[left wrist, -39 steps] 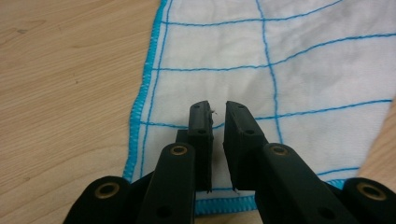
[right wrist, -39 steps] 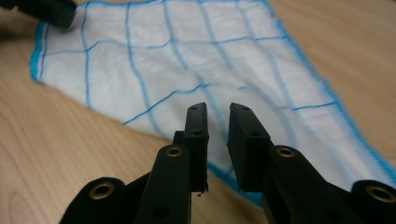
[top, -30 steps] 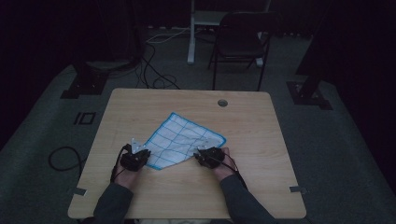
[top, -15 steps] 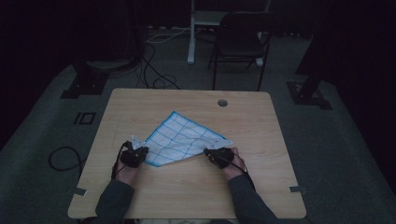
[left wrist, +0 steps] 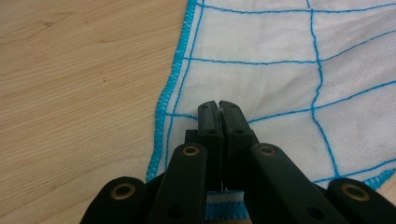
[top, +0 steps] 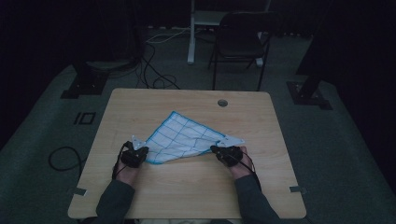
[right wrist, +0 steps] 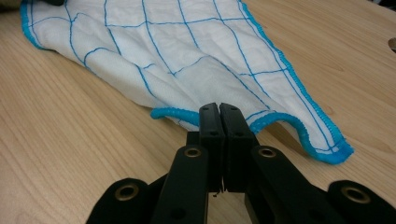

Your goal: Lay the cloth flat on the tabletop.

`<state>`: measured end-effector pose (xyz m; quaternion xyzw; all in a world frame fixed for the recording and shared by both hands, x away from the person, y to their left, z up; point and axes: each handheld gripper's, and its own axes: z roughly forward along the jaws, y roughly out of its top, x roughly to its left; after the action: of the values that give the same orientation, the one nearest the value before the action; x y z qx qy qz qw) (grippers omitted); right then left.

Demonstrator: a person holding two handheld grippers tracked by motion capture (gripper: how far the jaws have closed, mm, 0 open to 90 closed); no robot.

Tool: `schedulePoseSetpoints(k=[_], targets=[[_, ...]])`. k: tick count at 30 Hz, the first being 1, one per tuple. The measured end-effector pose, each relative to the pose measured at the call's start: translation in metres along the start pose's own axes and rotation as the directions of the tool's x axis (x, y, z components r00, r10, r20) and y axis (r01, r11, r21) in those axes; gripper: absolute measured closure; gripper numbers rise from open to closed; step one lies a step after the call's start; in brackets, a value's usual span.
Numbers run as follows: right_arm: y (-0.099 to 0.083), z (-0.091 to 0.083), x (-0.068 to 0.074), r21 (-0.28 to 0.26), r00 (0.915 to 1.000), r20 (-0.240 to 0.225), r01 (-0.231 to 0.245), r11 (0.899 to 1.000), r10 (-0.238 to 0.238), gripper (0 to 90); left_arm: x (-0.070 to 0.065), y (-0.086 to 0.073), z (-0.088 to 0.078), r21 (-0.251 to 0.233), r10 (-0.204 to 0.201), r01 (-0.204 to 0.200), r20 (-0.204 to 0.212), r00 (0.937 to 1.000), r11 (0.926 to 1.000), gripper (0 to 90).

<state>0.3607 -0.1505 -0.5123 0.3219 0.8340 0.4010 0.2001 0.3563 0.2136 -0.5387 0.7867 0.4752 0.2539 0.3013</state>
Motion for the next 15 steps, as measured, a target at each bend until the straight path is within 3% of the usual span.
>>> schedulePoseSetpoints(k=[4, 5, 8, 11, 12, 14, 15], targets=[[0.002, 0.002, -0.001, -0.005, 0.9999, 0.005, -0.012, 1.0, 0.012, 89.4, -0.006, 0.002, -0.006, -0.024, 0.015, -0.014, 0.033, 0.9993, 0.9996, 82.6], [0.002, 0.003, -0.002, -0.007, 0.9998, 0.002, -0.022, 1.0, 0.022, 89.2, -0.01, 0.006, -0.009, -0.038, 0.018, -0.016, 0.065, 0.9977, 0.9991, 80.1], [0.003, 0.003, -0.003, -0.011, 0.9997, 0.005, -0.025, 1.0, 0.025, 89.0, -0.017, 0.011, -0.012, -0.043, 0.042, -0.038, 0.096, 0.9945, 0.9984, 77.4], [0.006, 0.002, -0.003, -0.014, 0.9994, 0.011, -0.032, 0.999, 0.032, 88.7, -0.032, 0.023, -0.017, -0.073, 0.081, -0.07, 0.152, 0.9851, 0.9948, 74.0], [0.006, 0.002, -0.003, -0.014, 0.9994, 0.011, -0.032, 0.999, 0.032, 88.7, -0.032, 0.023, -0.017, -0.073, 0.081, -0.07, 0.152, 0.9851, 0.9948, 73.5], [0.007, 0.003, -0.003, -0.017, 0.9996, 0.011, -0.027, 0.999, 0.027, 88.6, -0.041, 0.03, -0.018, -0.093, 0.095, -0.079, 0.184, 0.9782, 0.9925, 72.6], [0.008, 0.003, -0.004, -0.017, 0.9995, 0.011, -0.03, 0.999, 0.03, 88.6, -0.049, 0.034, -0.018, -0.12, 0.12, -0.095, 0.22, 0.968, 0.9882, 70.0]])
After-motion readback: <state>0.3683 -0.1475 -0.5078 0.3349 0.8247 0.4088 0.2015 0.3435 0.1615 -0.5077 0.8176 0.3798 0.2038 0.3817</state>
